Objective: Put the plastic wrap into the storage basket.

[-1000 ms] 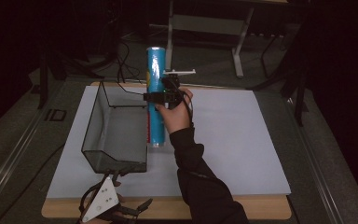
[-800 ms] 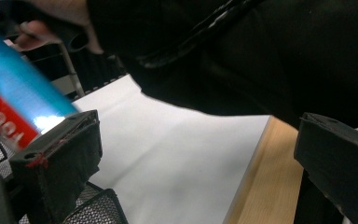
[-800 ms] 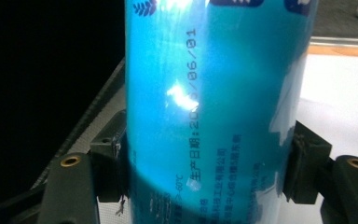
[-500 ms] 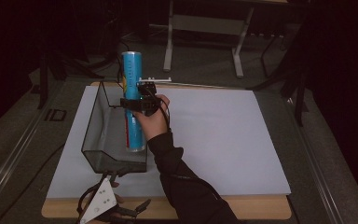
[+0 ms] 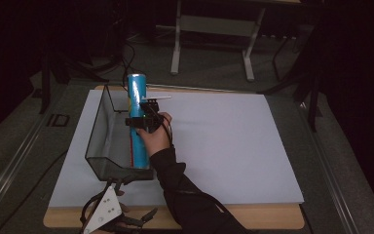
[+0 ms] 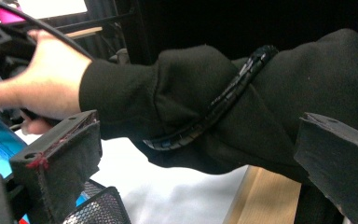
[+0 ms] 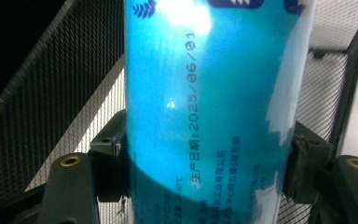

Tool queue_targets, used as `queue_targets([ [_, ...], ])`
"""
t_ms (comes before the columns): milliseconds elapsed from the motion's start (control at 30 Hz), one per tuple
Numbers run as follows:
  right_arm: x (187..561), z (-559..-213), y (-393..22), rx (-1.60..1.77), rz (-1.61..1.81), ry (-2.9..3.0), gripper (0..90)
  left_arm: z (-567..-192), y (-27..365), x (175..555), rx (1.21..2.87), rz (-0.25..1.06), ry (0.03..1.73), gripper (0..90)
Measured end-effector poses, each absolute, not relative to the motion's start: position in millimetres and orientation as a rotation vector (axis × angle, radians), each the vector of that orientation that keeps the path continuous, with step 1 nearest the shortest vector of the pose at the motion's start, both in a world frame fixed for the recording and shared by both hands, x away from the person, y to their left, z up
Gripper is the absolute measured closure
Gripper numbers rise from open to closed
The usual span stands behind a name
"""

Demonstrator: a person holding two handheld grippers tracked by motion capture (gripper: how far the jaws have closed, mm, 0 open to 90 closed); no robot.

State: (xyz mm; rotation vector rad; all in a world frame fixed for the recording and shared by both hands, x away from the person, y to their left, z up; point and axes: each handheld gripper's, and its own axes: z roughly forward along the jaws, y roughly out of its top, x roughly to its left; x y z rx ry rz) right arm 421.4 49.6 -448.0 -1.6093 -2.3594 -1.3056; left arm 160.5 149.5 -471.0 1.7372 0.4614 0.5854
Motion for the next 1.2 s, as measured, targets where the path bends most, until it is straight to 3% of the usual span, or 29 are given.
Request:
queue_targets([
  [867,439.4,-481.1,54.5,-1.7,-1.115,-2.339,29.9,-470.7,150.6,161.3,1.733,0.582,0.463,1.5],
  [1200,438.9,-478.6,54.0,-1.695,-1.083,-2.412,27.6,-470.9,150.0,161.1,1.736,0.578,0.462,1.5],
])
